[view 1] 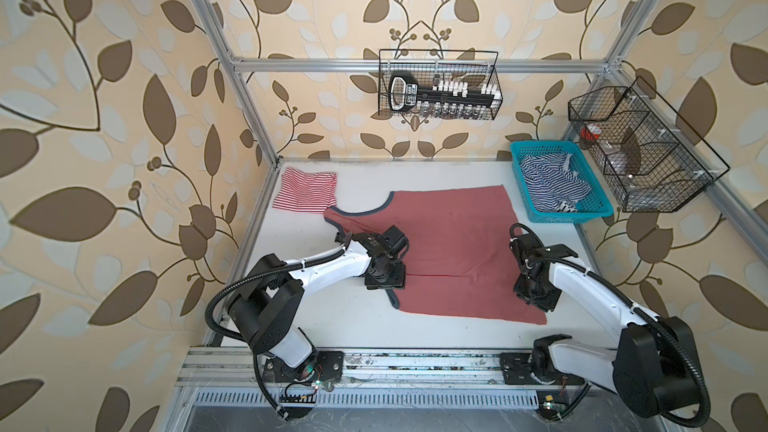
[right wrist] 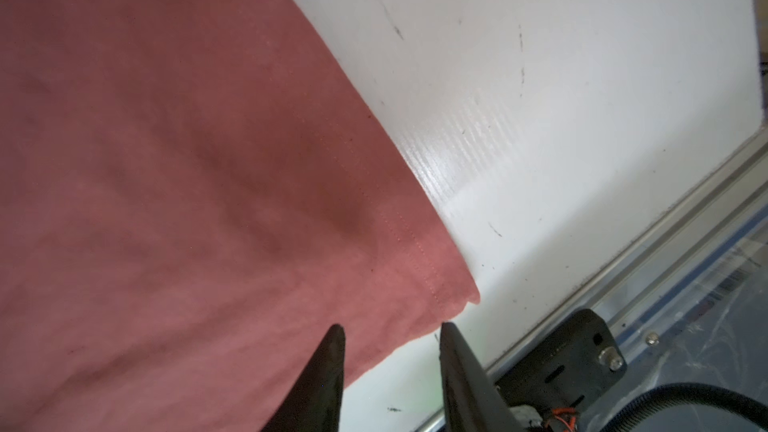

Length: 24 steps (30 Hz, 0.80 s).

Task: Fold and stack the tank tops
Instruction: 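Grasp the near hem corners with both grippers and lift them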

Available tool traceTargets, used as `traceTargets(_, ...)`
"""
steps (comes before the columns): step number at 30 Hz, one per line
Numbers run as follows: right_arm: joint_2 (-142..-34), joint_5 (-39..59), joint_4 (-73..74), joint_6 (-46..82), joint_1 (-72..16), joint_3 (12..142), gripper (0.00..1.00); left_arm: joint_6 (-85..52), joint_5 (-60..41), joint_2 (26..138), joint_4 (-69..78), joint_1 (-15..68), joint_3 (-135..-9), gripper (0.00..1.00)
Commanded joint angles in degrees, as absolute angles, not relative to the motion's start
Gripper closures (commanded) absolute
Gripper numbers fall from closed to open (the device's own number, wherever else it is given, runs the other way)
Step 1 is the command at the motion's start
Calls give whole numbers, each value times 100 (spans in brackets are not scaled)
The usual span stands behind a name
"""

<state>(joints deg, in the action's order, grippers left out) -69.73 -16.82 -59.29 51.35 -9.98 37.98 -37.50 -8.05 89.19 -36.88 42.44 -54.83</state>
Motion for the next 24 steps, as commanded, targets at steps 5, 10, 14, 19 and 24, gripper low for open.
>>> traceTargets(5,-7071,-1509,-5592,5494,-1028,3394,62,-3674,-969,8830,-3635,4400,-5347,35)
traceTargets(10,-7120,-1382,-5268,5621,-1070,3085,68,-3691,-829,8563,-3767,4735,-5283,35)
traceTargets(14,-6938,-1424,-5274,5722,-1101,3032,82,-3709,-752,8517,-3854,5009,-5212,35)
traceTargets(19,-6812,-1396,-5263,5723,-1098,2987,98,-3757,-626,8684,-3835,5177,-5063,35)
traceTargets(24,-6699,-1350,-5176,5678,-1107,2913,100,-3810,-563,8931,-3702,5181,-5049,34)
